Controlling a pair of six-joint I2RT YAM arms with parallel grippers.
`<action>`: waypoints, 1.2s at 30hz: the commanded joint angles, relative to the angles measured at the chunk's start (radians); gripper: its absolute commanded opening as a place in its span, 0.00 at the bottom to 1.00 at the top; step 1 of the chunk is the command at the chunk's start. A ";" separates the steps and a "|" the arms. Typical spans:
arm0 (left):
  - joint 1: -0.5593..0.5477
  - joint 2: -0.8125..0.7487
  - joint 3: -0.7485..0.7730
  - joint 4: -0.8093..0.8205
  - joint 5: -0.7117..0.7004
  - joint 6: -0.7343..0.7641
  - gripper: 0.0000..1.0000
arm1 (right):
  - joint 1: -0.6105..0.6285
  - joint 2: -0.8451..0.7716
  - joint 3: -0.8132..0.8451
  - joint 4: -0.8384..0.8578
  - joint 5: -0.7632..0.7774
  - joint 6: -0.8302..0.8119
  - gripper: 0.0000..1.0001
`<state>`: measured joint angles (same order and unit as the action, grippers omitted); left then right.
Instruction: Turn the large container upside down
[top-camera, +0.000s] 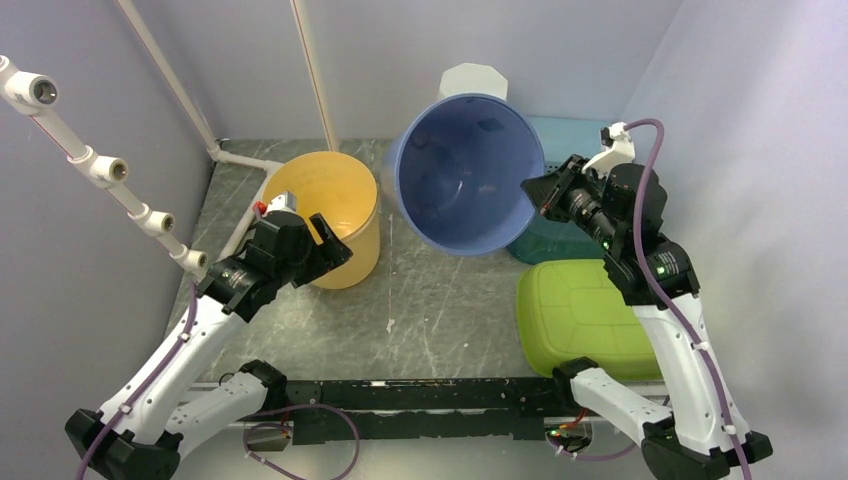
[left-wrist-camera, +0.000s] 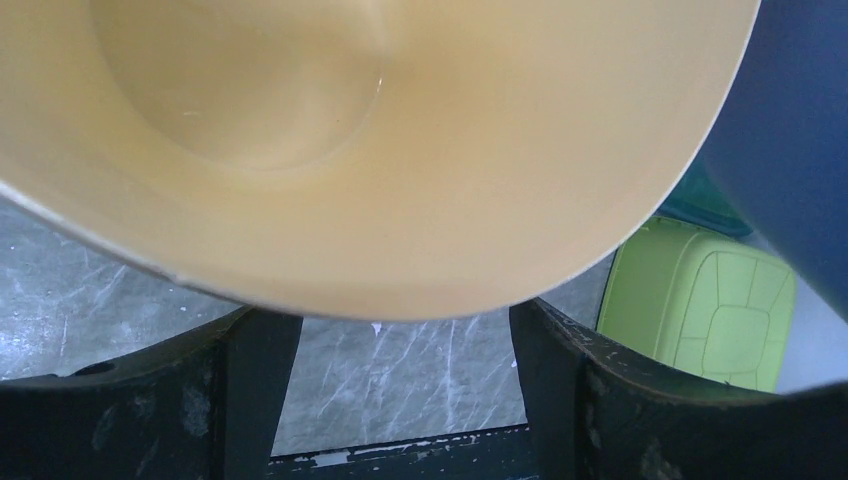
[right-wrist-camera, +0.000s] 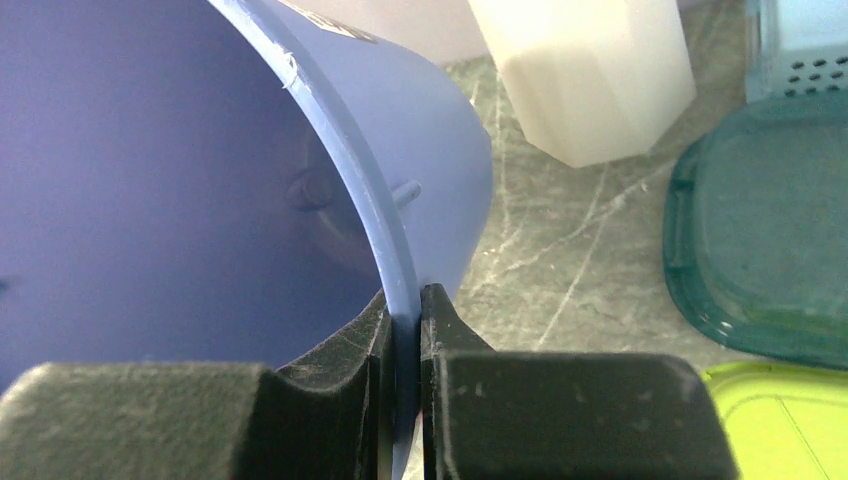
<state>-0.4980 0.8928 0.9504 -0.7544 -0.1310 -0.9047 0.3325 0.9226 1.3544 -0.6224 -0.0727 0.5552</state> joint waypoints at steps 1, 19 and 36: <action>0.004 -0.015 0.043 0.001 -0.020 -0.006 0.80 | 0.001 0.010 0.037 0.065 0.035 0.040 0.00; 0.004 -0.029 0.026 0.059 0.045 0.030 0.81 | 0.001 0.140 -0.013 0.053 -0.129 0.030 0.00; 0.004 -0.077 0.016 0.001 0.010 0.009 0.85 | 0.008 0.396 0.063 0.120 -0.499 0.046 0.00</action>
<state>-0.4980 0.8593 0.9504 -0.7422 -0.0998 -0.8925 0.3309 1.3018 1.3323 -0.6563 -0.4088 0.5369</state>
